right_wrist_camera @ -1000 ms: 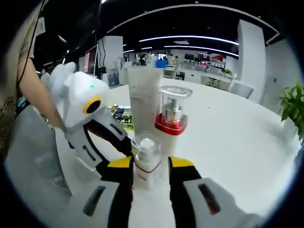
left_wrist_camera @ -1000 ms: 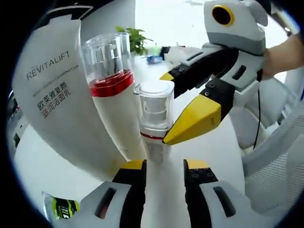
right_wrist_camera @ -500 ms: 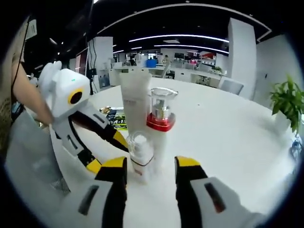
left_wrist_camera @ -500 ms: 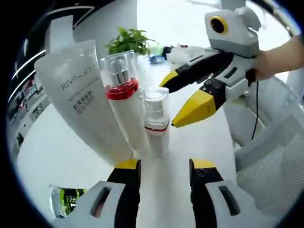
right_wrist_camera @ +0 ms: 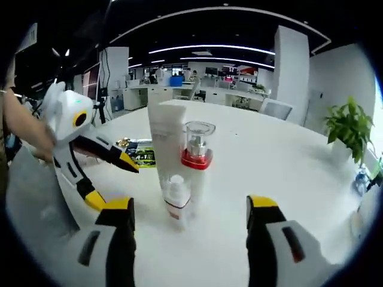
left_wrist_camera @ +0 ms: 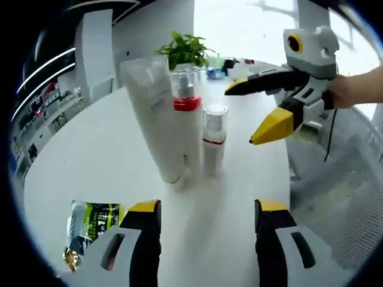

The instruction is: Arrange the skincare products in the storage area until every visible bottle or jar stands upright without overlapping.

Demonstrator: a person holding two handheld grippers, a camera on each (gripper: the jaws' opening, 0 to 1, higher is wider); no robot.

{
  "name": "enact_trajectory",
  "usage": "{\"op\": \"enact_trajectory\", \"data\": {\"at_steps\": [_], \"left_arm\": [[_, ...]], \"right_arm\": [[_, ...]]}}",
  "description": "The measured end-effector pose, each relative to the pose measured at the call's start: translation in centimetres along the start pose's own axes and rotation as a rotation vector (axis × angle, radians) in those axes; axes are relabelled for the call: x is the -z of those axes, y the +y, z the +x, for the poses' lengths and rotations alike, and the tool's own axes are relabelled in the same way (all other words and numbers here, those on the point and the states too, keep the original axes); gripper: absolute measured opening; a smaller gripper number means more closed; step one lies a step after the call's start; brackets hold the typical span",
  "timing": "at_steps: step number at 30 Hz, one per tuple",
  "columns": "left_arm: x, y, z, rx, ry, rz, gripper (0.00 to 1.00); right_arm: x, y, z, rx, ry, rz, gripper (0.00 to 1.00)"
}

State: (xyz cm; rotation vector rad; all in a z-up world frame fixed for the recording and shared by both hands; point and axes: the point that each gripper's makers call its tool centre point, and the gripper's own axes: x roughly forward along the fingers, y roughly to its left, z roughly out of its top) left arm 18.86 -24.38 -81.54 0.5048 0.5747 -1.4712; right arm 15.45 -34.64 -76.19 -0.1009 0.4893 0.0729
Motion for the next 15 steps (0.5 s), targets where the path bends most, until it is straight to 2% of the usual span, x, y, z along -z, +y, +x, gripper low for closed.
{"op": "enact_trajectory", "data": {"at_steps": [6, 15], "left_arm": [[1.4, 0.6, -2.7, -0.044, -0.006, -0.052, 0.67], [4.7, 0.8, -7.0, -0.094, -0.006, -0.139, 0.79]], "right_arm": [[0.1, 1.6, -0.3, -0.016, 0.015, 0.005, 0.77], [0.4, 4.5, -0.6, -0.050, 0.027, 0.010, 0.80]]}}
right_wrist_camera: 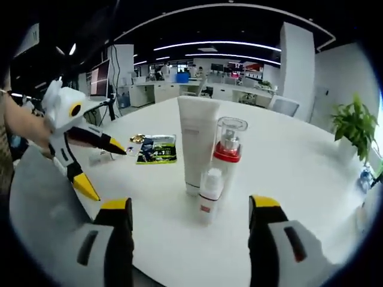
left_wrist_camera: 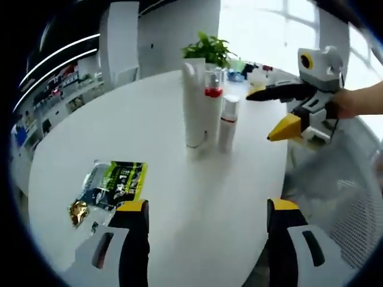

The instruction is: Arrange the skincare products in the storage area until every visible bottle or jar stands upright without overlapping.

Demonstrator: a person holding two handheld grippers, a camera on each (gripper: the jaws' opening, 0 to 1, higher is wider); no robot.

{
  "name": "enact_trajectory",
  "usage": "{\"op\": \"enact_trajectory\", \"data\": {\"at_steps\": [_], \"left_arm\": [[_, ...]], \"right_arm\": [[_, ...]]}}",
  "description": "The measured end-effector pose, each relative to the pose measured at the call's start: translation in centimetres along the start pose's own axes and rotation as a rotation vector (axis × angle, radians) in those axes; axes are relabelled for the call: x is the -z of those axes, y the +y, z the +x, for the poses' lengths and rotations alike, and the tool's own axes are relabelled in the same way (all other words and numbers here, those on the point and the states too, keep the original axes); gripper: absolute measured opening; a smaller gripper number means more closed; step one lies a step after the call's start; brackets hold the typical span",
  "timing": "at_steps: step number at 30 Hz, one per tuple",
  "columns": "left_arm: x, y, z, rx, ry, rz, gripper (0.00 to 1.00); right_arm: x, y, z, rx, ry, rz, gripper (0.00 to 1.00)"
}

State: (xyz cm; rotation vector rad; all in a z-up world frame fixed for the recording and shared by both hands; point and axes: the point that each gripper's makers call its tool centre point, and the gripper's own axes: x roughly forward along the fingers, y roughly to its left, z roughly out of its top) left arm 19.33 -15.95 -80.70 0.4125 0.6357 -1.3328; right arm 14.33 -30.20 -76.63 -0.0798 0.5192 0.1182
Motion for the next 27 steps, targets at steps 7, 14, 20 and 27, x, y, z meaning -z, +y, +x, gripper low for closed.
{"op": "enact_trajectory", "data": {"at_steps": [7, 14, 20, 27], "left_arm": [[1.8, 0.6, -3.0, -0.055, -0.007, -0.069, 0.85], [4.0, 1.3, -6.6, -0.125, -0.015, -0.138, 0.88], [5.6, 1.8, -9.1, -0.178, -0.029, -0.199, 0.90], [5.7, 2.1, -11.2, -0.223, -0.065, -0.252, 0.92]], "right_arm": [[-0.5, 2.4, 0.0, -0.038, -0.020, 0.029, 0.83], [-1.0, 5.0, 0.0, -0.089, -0.033, 0.027, 0.85], [-1.0, 6.1, 0.0, -0.107, -0.023, 0.010, 0.87], [-1.5, 6.8, -0.2, -0.115, -0.040, 0.019, 0.90]]}}
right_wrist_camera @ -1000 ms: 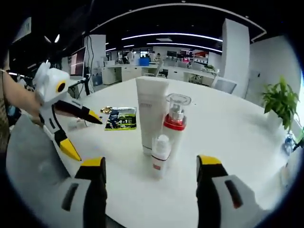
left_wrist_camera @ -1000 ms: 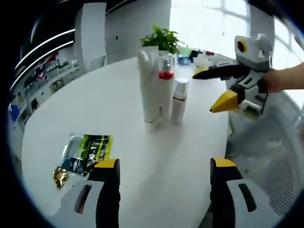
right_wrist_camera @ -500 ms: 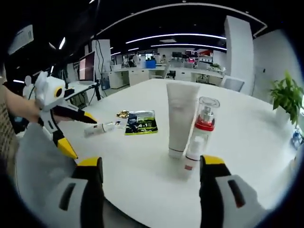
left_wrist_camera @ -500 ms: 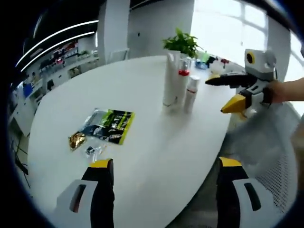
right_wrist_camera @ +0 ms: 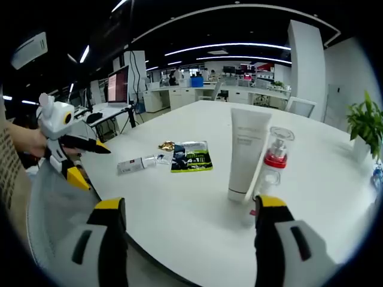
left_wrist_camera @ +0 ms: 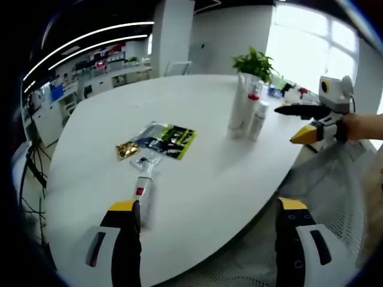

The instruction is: Arrange the skincare products in the storage area until every visible bottle or jar stands upright without overlapping.

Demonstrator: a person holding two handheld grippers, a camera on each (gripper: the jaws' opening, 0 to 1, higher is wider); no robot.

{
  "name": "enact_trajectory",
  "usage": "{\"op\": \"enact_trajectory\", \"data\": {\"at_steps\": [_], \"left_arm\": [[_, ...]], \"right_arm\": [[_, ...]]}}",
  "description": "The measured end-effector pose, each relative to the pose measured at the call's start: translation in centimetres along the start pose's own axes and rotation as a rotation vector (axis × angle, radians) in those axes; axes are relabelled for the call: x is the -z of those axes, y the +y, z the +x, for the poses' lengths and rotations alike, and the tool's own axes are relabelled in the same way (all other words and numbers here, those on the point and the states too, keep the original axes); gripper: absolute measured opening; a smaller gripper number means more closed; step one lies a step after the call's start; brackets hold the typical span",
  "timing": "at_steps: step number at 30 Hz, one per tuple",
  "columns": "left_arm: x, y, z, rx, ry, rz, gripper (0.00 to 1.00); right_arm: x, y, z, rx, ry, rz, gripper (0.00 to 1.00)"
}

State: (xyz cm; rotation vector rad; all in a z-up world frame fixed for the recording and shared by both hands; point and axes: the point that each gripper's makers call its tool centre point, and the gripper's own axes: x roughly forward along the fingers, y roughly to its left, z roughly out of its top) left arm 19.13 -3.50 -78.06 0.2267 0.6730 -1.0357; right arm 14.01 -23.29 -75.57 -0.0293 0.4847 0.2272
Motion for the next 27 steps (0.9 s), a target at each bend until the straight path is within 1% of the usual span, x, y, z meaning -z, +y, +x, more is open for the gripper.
{"op": "enact_trajectory", "data": {"at_steps": [1, 5, 11, 13, 16, 19, 23, 27], "left_arm": [[-0.3, 0.0, -0.1, -0.003, -0.016, 0.000, 0.92], [-0.3, 0.4, -0.7, -0.012, -0.022, -0.012, 0.93], [-0.6, 1.0, -1.1, -0.024, -0.058, -0.043, 0.95], [-0.8, 1.1, -1.2, -0.029, -0.077, -0.050, 0.95], [-1.0, 1.0, -1.4, -0.026, -0.089, -0.052, 0.94], [-0.9, 1.0, -1.3, -0.022, -0.086, -0.057, 0.94], [-0.7, 0.9, -0.9, -0.036, -0.064, -0.039, 0.93], [-0.4, 0.7, -0.8, -0.024, -0.045, -0.023, 0.94]], "right_arm": [[0.0, 0.2, 0.0, -0.003, 0.000, -0.005, 0.91], [0.2, 0.7, 0.2, -0.017, 0.008, -0.026, 0.94], [0.4, 0.6, 0.3, -0.016, 0.011, -0.019, 0.97], [0.6, 0.7, 0.4, -0.017, 0.024, -0.013, 0.98], [0.9, 0.6, 0.6, -0.015, 0.042, -0.013, 0.99], [1.0, 0.8, 0.6, -0.018, 0.045, -0.018, 0.99], [0.8, 0.9, 0.4, -0.032, 0.037, -0.023, 0.99], [0.8, 0.7, 0.5, -0.030, 0.032, -0.007, 0.99]]}}
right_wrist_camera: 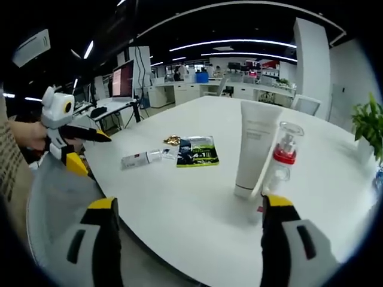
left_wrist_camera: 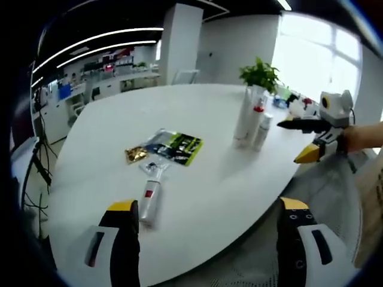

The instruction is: Arrange the skincare products in the storage area until every visible bottle or jar stands upright without overlapping.

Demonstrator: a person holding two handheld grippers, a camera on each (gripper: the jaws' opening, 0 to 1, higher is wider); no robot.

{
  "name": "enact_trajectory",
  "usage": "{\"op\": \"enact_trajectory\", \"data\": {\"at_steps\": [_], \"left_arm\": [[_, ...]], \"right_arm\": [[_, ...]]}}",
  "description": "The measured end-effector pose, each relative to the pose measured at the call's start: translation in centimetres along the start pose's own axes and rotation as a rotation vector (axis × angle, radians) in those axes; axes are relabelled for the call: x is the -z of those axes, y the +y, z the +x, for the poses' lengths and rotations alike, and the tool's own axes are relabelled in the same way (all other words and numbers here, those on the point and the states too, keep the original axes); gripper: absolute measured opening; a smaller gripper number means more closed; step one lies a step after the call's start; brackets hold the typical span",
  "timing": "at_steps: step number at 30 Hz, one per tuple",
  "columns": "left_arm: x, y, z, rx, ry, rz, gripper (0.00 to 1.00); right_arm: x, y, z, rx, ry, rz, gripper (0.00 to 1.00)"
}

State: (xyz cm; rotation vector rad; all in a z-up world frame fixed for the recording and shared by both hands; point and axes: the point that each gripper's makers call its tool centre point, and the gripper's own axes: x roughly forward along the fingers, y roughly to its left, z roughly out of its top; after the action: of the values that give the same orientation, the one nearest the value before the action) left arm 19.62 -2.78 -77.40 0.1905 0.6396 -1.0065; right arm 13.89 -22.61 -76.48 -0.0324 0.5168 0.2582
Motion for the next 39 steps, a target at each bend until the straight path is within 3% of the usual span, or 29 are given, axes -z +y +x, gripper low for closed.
{"op": "enact_trajectory", "data": {"at_steps": [12, 21, 32, 39], "left_arm": [[-0.9, 0.6, 0.2, -0.002, -0.040, -0.041, 0.93], [0.3, 3.2, 1.8, -0.021, 0.036, -0.030, 0.94], [0.6, 7.4, 5.0, -0.031, 0.135, 0.006, 0.94], [1.5, 8.6, 7.1, -0.021, 0.198, 0.012, 0.94]], "right_arm": [[0.5, 0.2, 0.2, -0.006, 0.028, -0.014, 0.99], [0.9, 0.2, 0.3, -0.012, 0.051, -0.009, 0.99], [1.4, -0.3, 0.5, 0.006, 0.078, 0.008, 0.97], [1.6, -0.6, 0.5, 0.018, 0.090, 0.022, 0.96]]}}
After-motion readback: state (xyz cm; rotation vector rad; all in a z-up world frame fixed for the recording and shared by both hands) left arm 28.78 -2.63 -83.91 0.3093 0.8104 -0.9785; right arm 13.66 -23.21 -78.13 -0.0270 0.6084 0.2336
